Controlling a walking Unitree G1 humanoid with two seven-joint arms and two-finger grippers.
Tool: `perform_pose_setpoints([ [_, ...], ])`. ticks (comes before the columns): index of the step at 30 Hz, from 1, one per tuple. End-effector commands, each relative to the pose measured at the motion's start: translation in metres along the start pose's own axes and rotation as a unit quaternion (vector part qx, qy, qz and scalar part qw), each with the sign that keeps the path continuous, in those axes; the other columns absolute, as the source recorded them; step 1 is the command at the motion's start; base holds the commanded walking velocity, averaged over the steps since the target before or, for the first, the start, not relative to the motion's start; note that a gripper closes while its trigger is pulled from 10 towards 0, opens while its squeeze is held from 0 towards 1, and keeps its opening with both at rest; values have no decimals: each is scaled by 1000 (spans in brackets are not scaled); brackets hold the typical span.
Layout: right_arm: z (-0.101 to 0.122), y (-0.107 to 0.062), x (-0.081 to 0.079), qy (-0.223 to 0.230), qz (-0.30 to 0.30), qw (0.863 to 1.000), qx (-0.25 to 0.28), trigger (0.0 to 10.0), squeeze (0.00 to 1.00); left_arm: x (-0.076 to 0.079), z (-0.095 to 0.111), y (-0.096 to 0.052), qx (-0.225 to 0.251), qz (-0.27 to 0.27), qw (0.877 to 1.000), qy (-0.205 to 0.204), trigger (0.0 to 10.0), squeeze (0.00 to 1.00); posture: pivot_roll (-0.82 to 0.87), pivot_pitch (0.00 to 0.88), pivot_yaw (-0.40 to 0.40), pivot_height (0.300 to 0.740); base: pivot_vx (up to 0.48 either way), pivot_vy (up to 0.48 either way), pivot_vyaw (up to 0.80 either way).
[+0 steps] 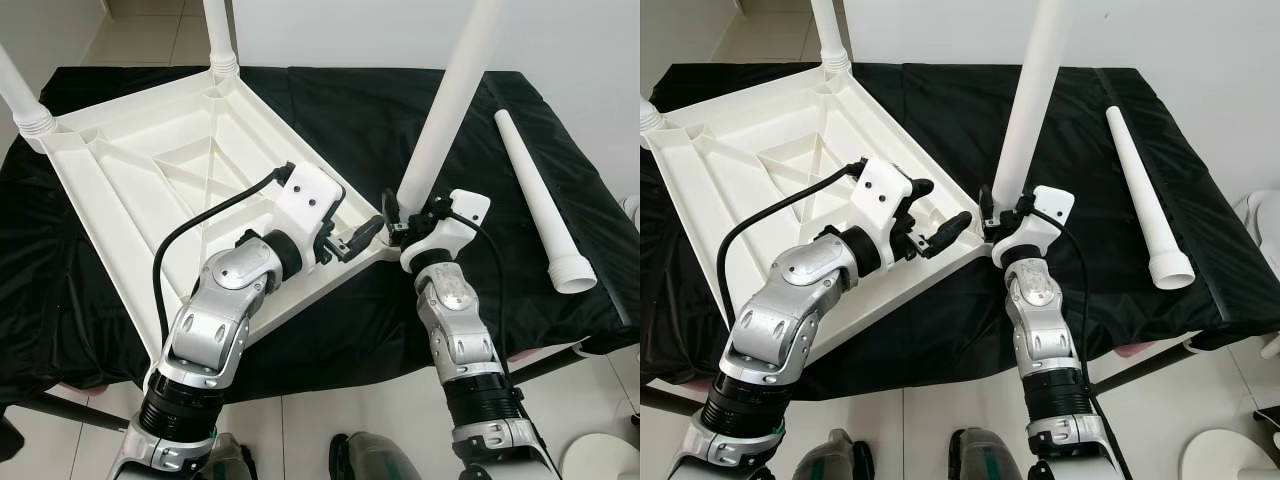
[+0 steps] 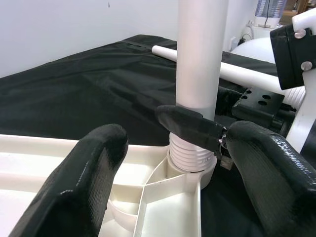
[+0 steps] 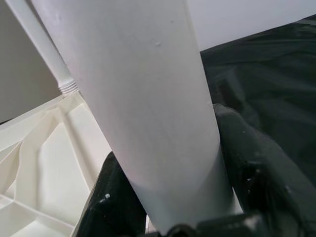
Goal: Building children table
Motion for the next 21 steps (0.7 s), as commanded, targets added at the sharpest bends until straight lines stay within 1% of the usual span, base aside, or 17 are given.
perform_pose_setpoints([
  [1, -31, -11, 2, -4, -25, 997, -70, 10000, 0, 0, 2, 1, 3, 18, 1000, 1, 10000, 0, -107, 71, -16, 740, 0, 0, 0],
  [4, -29, -12, 5, -2, -50, 997, -65, 10000, 0, 0, 3, 1, 4, 18, 1000, -1, 10000, 0, -105, 71, -16, 740, 0, 0, 0],
  [12, -28, -13, 5, -3, -62, 996, -61, 10000, 0, -1, 3, 1, 5, 19, 1000, -1, 10000, 0, -104, 70, -16, 740, 0, 0, 0],
  [15, -28, -14, 4, 8, -85, 994, -63, 10000, 0, -1, 3, 1, 5, 18, 1000, -1, 10000, 0, -104, 69, -13, 740, 0, 0, 0],
  [21, -25, -11, 1, 8, -95, 994, -61, 10000, 0, 0, 4, 1, 5, 16, 1000, 0, 10000, 0, -104, 69, -12, 740, 0, 0, 0],
])
Point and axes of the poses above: a point about 5 cm out from each wrist's last joint towards the gripper, its own y axis pointing out of the wrist towards the gripper, its own z axis along the axis of the wrist's last joint, x = y × z, the point moved 3 cm from there along y, pointing out of the wrist towards the gripper, and after that the axes turned 5 degrees about -y, right-handed, at the moved point
